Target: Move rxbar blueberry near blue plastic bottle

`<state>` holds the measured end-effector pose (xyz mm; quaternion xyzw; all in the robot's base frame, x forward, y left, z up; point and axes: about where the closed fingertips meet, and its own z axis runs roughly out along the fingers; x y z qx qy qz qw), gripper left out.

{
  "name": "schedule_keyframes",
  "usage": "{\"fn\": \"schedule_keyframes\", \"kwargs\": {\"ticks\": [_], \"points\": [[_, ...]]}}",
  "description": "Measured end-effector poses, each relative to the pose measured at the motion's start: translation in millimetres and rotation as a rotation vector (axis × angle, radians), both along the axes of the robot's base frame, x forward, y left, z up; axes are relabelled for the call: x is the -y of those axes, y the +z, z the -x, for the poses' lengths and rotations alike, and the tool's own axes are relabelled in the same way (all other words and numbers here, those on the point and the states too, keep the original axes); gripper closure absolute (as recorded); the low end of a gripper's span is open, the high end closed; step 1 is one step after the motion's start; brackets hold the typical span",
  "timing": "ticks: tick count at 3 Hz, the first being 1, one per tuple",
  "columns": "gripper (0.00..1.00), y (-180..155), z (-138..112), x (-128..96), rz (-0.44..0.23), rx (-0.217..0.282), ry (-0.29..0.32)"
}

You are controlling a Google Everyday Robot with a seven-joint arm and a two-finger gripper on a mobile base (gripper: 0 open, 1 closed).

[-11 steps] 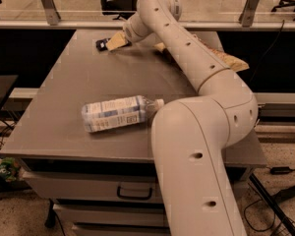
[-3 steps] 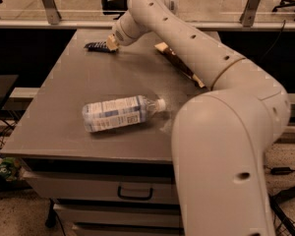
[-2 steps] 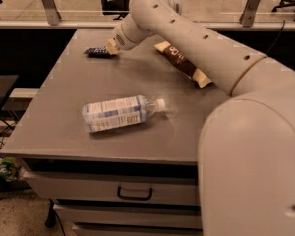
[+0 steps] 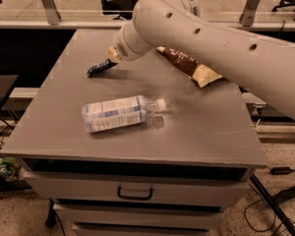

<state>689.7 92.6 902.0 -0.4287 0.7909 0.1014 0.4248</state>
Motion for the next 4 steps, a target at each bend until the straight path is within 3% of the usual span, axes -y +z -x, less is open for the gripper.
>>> {"fn": "schedule_keyframes", "kwargs": {"ticks": [2,3,4], "points": [[1.00,21,82,20,0.037,0.023,-0.069],[0.97,30,99,32,0.028,0.035,-0.118],[0.66,32,103,39,0.014,0.039,-0.147]]}}
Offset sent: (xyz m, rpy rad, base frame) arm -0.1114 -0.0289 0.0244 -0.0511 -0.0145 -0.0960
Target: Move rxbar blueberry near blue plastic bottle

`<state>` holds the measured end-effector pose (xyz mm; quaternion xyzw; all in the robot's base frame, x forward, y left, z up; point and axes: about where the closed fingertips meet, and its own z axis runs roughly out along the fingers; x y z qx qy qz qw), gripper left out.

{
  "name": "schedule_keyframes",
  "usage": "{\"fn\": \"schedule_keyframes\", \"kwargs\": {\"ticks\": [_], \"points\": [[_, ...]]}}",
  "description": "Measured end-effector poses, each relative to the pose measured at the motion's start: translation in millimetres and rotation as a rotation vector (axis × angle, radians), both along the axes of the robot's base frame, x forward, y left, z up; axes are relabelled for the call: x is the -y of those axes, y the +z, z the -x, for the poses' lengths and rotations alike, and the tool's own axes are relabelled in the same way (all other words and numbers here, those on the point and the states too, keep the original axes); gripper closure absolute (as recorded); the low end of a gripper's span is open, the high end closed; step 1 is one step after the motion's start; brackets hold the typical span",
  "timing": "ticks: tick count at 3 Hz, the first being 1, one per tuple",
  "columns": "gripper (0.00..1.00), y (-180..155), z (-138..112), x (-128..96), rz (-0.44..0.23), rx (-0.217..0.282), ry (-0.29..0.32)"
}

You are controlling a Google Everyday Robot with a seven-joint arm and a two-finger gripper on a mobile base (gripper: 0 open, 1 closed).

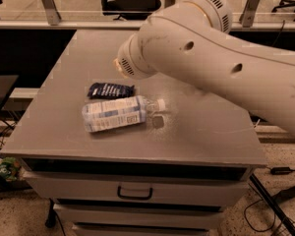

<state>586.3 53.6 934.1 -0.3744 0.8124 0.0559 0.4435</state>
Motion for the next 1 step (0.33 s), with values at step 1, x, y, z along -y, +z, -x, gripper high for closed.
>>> {"fn": "schedule_keyframes", "kwargs": {"ticks": [1], "points": [[0.35,0.9,0.6,-1.4,0.001,0.002,0.004]]}}
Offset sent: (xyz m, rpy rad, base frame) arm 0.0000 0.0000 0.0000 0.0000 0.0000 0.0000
